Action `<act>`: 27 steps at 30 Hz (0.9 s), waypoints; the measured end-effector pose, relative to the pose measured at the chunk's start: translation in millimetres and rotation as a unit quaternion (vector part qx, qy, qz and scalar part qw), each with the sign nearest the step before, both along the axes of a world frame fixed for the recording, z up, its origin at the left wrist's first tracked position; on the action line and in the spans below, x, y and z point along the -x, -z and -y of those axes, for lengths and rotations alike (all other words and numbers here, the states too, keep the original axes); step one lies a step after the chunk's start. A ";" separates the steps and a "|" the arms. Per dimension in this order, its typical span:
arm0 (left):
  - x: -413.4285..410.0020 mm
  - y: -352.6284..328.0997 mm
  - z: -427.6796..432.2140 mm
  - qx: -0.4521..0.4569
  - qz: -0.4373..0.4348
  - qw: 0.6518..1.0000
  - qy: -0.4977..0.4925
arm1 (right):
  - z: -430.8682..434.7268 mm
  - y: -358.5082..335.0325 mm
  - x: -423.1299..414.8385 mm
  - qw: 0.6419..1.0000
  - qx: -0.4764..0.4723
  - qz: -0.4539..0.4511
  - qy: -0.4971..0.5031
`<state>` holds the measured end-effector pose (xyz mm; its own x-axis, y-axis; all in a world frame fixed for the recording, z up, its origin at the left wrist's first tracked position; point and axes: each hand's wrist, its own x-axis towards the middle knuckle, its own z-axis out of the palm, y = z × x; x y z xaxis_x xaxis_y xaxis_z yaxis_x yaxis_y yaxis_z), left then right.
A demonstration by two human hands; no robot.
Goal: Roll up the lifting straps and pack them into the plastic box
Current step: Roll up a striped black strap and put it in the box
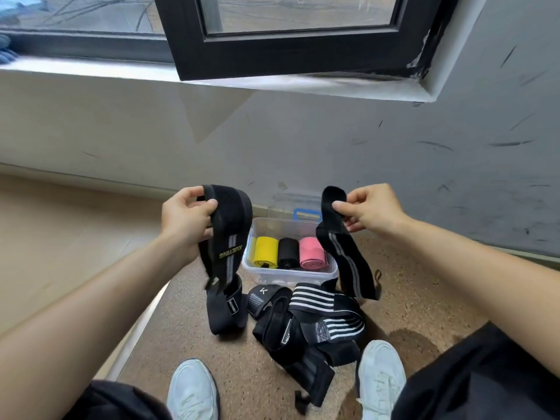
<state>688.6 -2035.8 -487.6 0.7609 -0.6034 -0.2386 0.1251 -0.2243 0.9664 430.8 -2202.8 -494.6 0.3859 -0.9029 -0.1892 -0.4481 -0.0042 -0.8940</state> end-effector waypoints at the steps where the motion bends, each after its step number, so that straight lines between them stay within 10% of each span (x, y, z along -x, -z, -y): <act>1: 5.6 -1.1 0.6 0.008 -0.017 1.000 0.016 | -4.5 -1.5 -2.3 1.000 -0.007 0.003 -0.008; 27: 76.9 -1.0 -2.6 0.117 -0.063 0.985 0.106 | -70.5 -11.4 -37.4 0.986 -0.077 0.149 -0.014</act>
